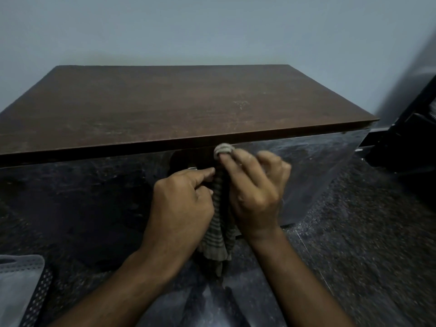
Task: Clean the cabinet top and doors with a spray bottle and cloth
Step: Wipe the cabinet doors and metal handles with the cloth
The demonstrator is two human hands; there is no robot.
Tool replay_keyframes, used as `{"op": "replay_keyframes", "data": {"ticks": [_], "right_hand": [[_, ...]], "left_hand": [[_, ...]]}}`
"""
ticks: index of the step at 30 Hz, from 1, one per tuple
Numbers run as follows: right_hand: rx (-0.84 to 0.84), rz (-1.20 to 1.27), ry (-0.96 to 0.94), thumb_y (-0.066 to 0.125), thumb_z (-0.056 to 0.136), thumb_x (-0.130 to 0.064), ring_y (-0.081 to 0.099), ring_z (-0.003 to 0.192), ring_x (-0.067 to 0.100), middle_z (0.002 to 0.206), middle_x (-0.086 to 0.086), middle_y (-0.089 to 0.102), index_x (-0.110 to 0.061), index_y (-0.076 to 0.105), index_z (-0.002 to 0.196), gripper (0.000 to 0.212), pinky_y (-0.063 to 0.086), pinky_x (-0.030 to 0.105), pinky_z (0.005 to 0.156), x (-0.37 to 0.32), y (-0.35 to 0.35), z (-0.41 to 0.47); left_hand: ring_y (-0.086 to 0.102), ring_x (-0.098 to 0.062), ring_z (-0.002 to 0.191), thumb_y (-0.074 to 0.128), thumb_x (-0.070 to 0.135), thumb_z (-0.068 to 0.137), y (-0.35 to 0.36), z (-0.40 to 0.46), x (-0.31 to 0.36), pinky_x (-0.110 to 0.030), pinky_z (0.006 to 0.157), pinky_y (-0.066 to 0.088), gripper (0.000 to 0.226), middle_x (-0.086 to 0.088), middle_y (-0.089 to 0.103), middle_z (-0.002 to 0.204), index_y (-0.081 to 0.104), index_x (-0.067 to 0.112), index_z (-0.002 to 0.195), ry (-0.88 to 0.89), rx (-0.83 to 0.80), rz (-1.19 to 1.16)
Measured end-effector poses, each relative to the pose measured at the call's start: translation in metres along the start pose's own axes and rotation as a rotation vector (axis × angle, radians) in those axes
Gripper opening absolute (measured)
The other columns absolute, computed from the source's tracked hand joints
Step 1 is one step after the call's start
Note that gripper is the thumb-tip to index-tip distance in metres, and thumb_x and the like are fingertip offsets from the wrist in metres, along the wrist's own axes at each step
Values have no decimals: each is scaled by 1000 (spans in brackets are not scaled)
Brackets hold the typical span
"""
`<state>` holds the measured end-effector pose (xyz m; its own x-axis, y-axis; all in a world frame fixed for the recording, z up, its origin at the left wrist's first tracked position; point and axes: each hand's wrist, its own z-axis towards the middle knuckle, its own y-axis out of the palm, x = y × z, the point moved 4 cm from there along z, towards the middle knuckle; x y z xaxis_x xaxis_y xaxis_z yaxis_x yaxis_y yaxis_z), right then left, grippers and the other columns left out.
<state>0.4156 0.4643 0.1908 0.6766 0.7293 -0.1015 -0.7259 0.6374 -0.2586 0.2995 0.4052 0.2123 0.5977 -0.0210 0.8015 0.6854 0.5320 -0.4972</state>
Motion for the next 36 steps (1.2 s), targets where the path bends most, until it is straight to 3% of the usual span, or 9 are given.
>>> {"op": "replay_keyframes", "data": {"ticks": [5,10,14,16,18,23,25,29,36], "right_hand": [[78,7,244,73,86,-6,54,91,25,101,0,75,-12,80,100,16,41,42,76,21,-7,-6],[-10,46,110,62,95,-13,54,95,23,104,2,74,-10,79,102,18,37,36,78,13,-2,-1],[73,101,345,73,88,-5,53,90,22,99,2,74,-10,78,101,15,48,48,71,22,-2,-12],[36,135,272,69,89,-1,53,91,24,100,7,73,-6,77,102,16,48,50,70,11,3,-10],[-4,164,219,65,91,0,56,92,26,100,11,71,-2,76,103,17,50,46,74,9,4,-8],[76,174,586,75,87,-6,64,86,21,92,4,73,-4,77,99,12,52,24,81,25,-2,-21],[27,146,518,72,88,1,62,86,24,92,8,71,0,76,100,13,49,19,81,18,-1,-19],[8,133,270,66,89,11,60,91,25,97,17,69,5,74,104,18,49,23,83,20,-2,-2],[-151,130,372,69,83,12,63,91,23,98,11,71,2,75,100,20,53,35,80,36,0,-60]], "left_hand": [[65,5,88,53,-3,86,4,2,1,-12,82,53,42,14,70,100,69,20,117,1,-58,-78],[66,5,90,53,-3,84,11,4,-1,-21,87,55,45,13,71,100,69,20,119,-1,-70,-106],[65,6,94,53,-4,85,13,3,0,-17,89,53,45,12,71,104,69,19,120,15,-91,-110],[65,5,95,53,-5,83,13,3,-2,-17,90,52,48,12,71,106,68,19,121,17,-91,-106],[64,5,98,53,-6,82,13,3,-1,-16,92,51,50,11,70,110,67,19,123,28,-104,-88],[61,3,102,53,-5,83,13,2,-1,-13,92,49,52,10,66,114,64,20,127,55,-109,-56],[61,3,103,53,-6,82,14,1,-2,-12,92,48,54,10,66,117,63,21,128,58,-117,-46],[60,3,106,53,-6,82,19,1,4,-6,94,43,54,10,65,121,62,19,129,81,-142,-30],[58,4,106,53,-5,85,21,-3,-1,-2,91,41,55,13,61,122,59,23,132,57,-180,-40]]}}
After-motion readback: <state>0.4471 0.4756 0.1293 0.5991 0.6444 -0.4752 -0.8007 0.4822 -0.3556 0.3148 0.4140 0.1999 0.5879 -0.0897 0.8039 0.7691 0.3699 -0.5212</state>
